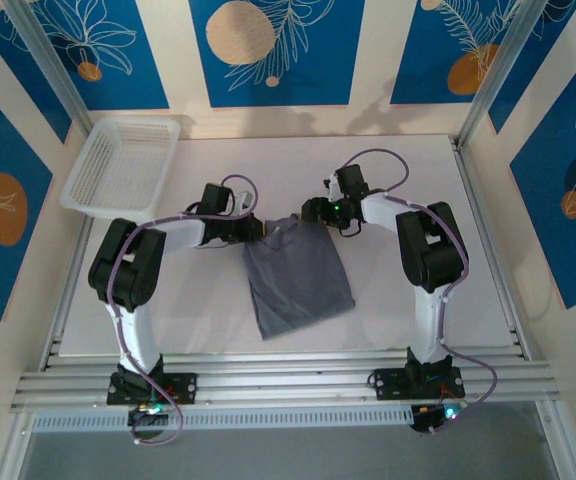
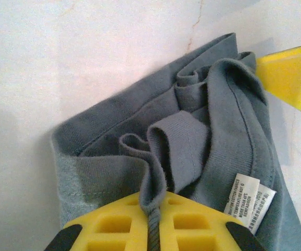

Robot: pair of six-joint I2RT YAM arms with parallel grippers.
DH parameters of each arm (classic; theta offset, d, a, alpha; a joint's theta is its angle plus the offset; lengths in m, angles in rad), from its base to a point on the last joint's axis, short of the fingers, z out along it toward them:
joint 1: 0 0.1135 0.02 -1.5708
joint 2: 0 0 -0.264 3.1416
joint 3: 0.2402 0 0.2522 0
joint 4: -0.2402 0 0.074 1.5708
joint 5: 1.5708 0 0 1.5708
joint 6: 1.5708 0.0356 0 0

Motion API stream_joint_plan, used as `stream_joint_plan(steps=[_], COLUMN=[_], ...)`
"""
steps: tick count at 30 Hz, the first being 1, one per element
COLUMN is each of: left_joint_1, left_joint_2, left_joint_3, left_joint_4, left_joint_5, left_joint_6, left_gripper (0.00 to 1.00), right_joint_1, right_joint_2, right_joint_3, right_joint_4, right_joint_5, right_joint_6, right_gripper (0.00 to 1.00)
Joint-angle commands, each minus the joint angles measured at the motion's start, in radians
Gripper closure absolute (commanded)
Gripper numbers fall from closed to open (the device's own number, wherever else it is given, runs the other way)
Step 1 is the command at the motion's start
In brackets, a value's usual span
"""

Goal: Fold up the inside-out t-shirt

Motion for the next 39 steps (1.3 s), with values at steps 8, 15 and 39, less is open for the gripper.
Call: stream_joint_plan(steps=[8,15,39], left_joint_1=[-0.010,-0.010,0.062], left_joint_2=[0.023,0.039,-0.636], left_joint_3=[0.045,0.058,-0.057], left_joint_4=[-0.021,-0.025,0.014], left_joint_5=[0.013,0.008,0.040], left_joint_6=[0.026,0.030,-0.061], left_gripper=[1.00,1.00,1.00], right_joint_1=[0.026,0.031,-0.014], right_joint_2=[0.125,0.184,-0.542], right_joint_3=[0.059,0.137,-0.081], right_joint_4=[-0.086,-0.065,0.130], right_joint_5=[-0.157,-0.336,-0.365], right_joint_6=[-0.037,0.026,0.007], right_gripper=[0.28,0.55,1.00])
